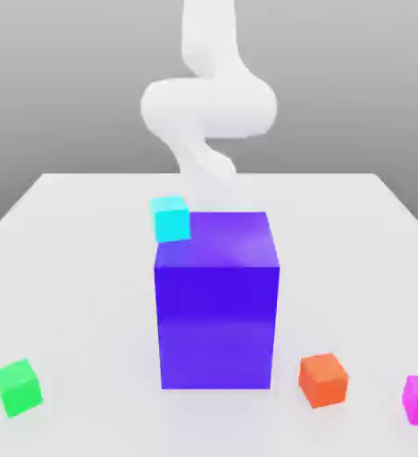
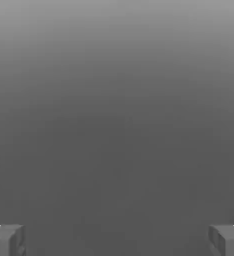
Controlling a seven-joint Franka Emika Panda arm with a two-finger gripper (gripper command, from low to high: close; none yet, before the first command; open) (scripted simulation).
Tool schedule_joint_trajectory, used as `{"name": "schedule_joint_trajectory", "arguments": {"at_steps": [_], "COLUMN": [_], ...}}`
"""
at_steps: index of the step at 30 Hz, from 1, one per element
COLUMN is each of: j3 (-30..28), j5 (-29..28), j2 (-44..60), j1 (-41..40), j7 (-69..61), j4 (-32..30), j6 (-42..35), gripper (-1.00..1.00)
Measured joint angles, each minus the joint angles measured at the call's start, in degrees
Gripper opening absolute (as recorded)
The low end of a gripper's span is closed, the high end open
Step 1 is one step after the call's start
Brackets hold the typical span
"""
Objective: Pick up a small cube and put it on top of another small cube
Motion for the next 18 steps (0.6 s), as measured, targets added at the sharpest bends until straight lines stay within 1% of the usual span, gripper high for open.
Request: {"name": "schedule_joint_trajectory", "arguments": {"at_steps": [10,18], "j3": [0.80,4.51], "j5": [2.64,2.66], "j2": [21.15,37.75], "j1": [10.82,17.16], "j7": [-17.39,-29.57], "j4": [-0.40,-0.73], "j6": [6.67,11.97], "gripper": [0.00,0.00]}}
